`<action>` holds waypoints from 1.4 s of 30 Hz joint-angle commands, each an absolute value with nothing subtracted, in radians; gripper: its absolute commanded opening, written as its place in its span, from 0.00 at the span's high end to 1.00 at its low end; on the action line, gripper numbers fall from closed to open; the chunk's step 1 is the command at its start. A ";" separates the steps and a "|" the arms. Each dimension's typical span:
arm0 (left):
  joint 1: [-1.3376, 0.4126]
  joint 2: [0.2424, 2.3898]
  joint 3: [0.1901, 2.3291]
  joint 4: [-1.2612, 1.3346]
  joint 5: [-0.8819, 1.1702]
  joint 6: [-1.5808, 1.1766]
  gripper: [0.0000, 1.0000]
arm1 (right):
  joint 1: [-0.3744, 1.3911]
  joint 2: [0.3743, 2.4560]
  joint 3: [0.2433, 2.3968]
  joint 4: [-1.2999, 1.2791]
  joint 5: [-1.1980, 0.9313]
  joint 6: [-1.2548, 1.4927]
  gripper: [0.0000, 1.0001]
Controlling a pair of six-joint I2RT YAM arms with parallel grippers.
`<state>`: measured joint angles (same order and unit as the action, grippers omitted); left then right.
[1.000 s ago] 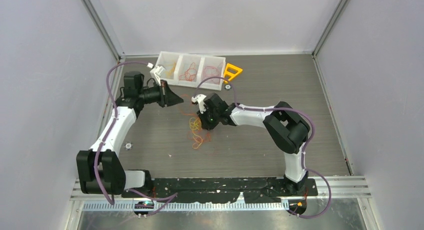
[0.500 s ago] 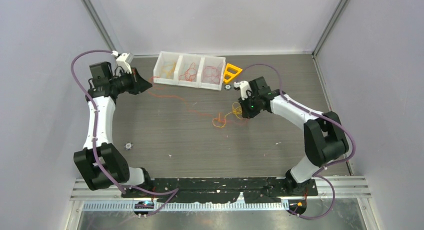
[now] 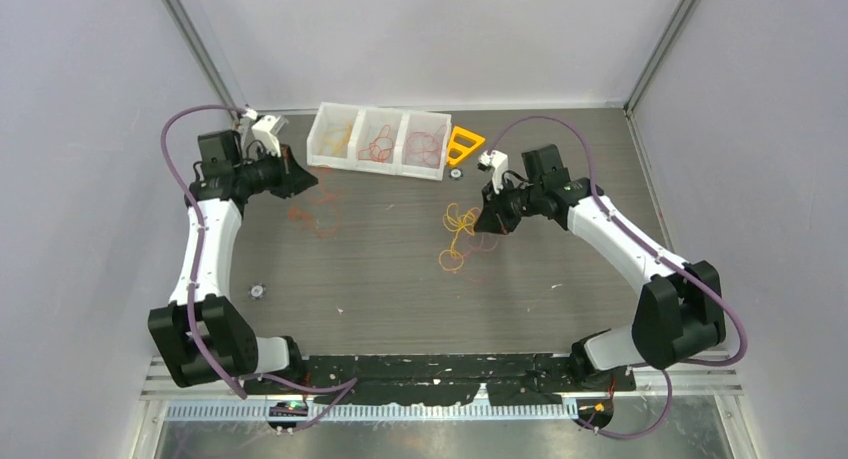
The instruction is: Untangle the cables
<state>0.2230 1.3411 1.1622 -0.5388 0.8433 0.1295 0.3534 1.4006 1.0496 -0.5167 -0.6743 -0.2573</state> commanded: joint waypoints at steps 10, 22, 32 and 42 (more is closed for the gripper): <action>0.099 1.438 1.575 -0.310 0.756 -0.147 1.00 | 0.341 1.491 1.097 -0.547 -0.636 -0.291 0.95; 0.022 1.776 1.976 -0.006 0.769 -0.475 1.00 | 0.331 1.528 1.089 -0.558 -0.630 -0.302 0.94; 0.009 2.033 2.115 0.046 0.617 -0.435 1.00 | 0.322 1.567 1.094 -0.554 -0.637 -0.292 0.95; -0.050 2.111 1.958 0.028 0.607 -0.425 1.00 | 0.316 1.611 1.098 -0.549 -0.640 -0.282 0.95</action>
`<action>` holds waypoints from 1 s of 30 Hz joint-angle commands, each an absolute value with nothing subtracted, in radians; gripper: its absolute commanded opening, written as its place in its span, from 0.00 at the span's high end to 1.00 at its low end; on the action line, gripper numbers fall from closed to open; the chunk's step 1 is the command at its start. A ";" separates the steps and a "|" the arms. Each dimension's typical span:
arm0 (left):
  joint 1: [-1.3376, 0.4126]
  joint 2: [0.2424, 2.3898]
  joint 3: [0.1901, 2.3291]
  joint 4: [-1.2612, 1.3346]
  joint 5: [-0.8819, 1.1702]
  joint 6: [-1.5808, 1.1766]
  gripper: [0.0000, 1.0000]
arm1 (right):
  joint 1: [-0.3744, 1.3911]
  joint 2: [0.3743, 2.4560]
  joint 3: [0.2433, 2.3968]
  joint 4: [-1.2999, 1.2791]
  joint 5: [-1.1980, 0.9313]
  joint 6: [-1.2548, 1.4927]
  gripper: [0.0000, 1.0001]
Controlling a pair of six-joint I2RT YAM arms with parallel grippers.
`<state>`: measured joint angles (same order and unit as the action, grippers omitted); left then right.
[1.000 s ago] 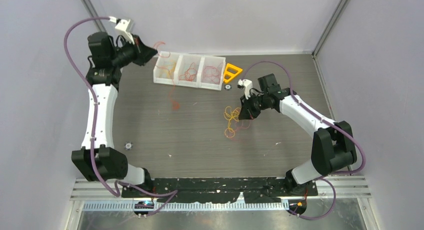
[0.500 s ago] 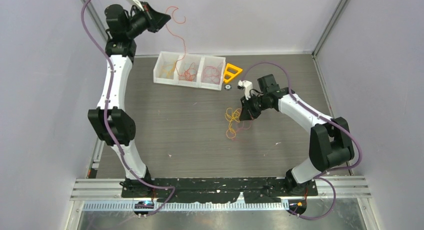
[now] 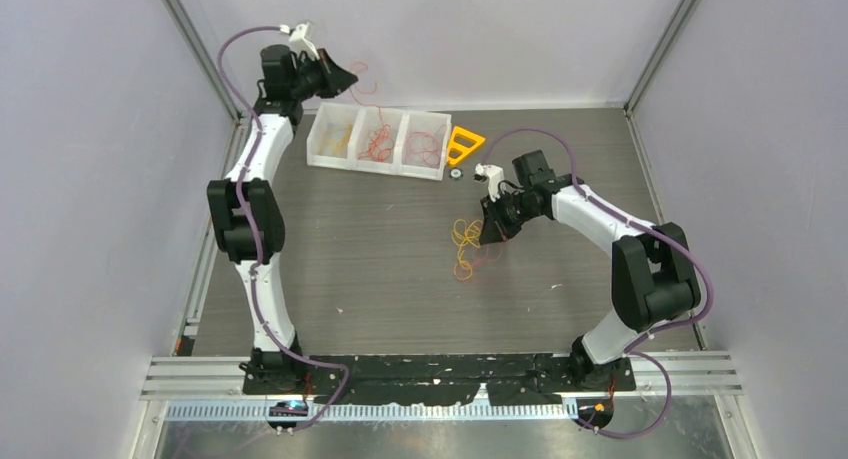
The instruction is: Untangle the cables
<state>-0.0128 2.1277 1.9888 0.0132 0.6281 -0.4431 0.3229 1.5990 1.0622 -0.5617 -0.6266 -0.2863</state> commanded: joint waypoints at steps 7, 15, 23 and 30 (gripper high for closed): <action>-0.094 2.114 1.888 -0.112 0.480 -0.207 1.00 | 0.314 1.623 1.100 -0.546 -0.644 -0.274 0.95; -0.171 2.257 2.144 -0.501 0.215 0.143 1.00 | 0.309 1.625 1.097 -0.548 -0.640 -0.277 0.95; -0.249 2.408 2.424 -0.764 0.102 0.311 1.00 | 0.306 1.651 1.118 -0.554 -0.636 -0.277 0.95; -0.265 2.371 2.286 -0.740 0.011 0.416 0.96 | 0.306 1.665 1.138 -0.560 -0.642 -0.278 0.95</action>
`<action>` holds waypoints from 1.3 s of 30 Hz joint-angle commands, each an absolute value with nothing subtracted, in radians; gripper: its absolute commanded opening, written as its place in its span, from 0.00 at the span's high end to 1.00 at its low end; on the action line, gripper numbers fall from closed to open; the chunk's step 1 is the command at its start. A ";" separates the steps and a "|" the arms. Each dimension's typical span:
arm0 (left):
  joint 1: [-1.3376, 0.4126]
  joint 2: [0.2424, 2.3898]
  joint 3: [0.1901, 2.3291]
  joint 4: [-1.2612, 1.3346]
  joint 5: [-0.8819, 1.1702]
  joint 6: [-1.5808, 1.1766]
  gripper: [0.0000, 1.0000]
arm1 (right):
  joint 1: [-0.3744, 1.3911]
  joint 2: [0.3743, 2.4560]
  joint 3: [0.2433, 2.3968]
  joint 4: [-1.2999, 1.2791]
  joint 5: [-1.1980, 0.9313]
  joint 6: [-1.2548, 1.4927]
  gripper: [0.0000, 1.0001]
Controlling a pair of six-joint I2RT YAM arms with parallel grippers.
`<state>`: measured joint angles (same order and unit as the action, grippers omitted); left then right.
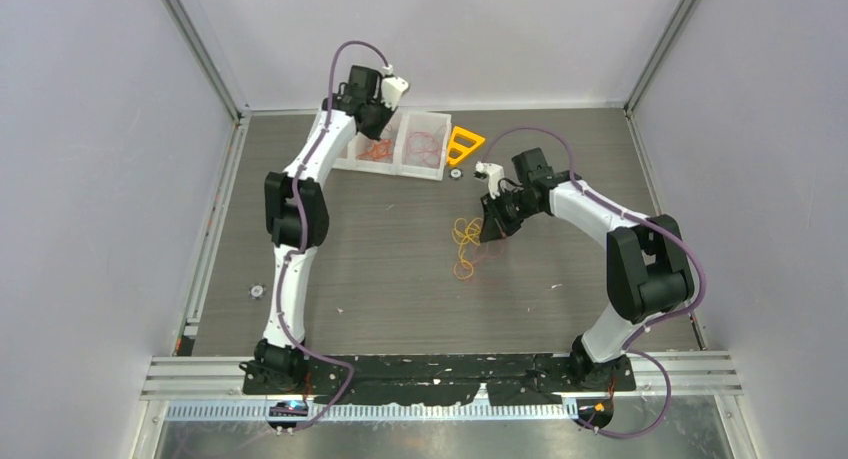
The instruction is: Untangle the cables
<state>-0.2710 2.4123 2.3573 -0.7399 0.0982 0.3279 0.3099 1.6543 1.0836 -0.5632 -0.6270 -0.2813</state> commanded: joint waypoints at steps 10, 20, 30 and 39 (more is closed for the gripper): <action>-0.175 2.117 2.385 -0.567 0.352 0.251 0.22 | 0.317 1.680 1.192 -0.559 -0.673 -0.254 0.94; -0.196 1.496 1.501 -0.531 0.923 0.218 0.13 | 0.382 1.636 1.229 -0.536 -0.767 -0.215 0.94; -0.444 1.286 0.884 -0.079 0.880 -0.061 0.07 | 0.522 1.605 1.208 -0.620 -0.835 -0.323 0.92; -0.488 1.463 0.856 0.102 0.920 -0.270 0.30 | 0.555 1.580 1.206 -0.641 -0.878 -0.340 0.91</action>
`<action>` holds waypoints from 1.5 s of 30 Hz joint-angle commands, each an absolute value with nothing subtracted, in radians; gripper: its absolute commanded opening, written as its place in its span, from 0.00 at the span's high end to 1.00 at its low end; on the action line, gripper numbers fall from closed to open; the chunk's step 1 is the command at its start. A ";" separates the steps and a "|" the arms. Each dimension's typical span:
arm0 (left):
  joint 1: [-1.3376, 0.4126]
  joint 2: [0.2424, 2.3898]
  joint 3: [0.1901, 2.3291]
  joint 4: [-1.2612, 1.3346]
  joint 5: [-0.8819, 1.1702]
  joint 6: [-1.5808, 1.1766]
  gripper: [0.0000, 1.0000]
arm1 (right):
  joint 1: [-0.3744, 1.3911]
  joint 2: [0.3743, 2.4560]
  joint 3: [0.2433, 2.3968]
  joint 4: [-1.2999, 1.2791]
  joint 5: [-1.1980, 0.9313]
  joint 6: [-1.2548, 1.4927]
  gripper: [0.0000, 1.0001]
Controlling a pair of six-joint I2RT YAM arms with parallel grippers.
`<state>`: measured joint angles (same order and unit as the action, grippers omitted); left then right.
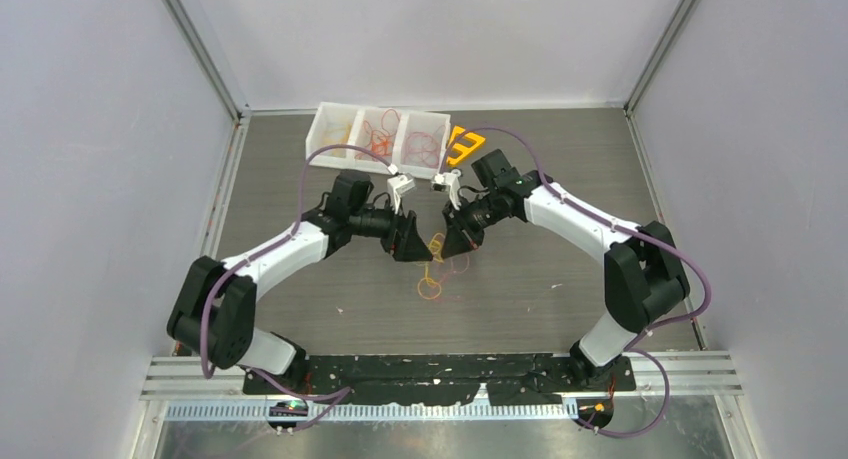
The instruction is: Untangle the cables
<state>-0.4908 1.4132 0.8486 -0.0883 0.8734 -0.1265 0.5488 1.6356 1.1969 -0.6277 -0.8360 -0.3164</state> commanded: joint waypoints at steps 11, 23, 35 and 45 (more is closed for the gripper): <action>-0.343 1.346 0.860 -0.132 0.961 -0.194 1.00 | 0.427 1.550 1.146 -0.724 -0.764 -0.427 0.89; -0.050 1.262 1.015 -0.388 0.948 -0.024 1.00 | 0.277 1.583 1.048 -0.743 -0.456 -0.559 0.95; 0.185 1.299 1.295 -0.514 0.931 0.052 1.00 | 0.167 1.598 1.010 -0.746 -0.369 -0.654 0.95; 0.256 1.303 1.434 -0.459 0.885 0.030 1.00 | 0.145 1.598 1.006 -0.759 -0.348 -0.688 0.95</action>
<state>0.2329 1.3090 1.3521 -0.4953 0.9054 0.0265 0.1524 1.5997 1.0039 -0.7429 -0.3729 -0.6537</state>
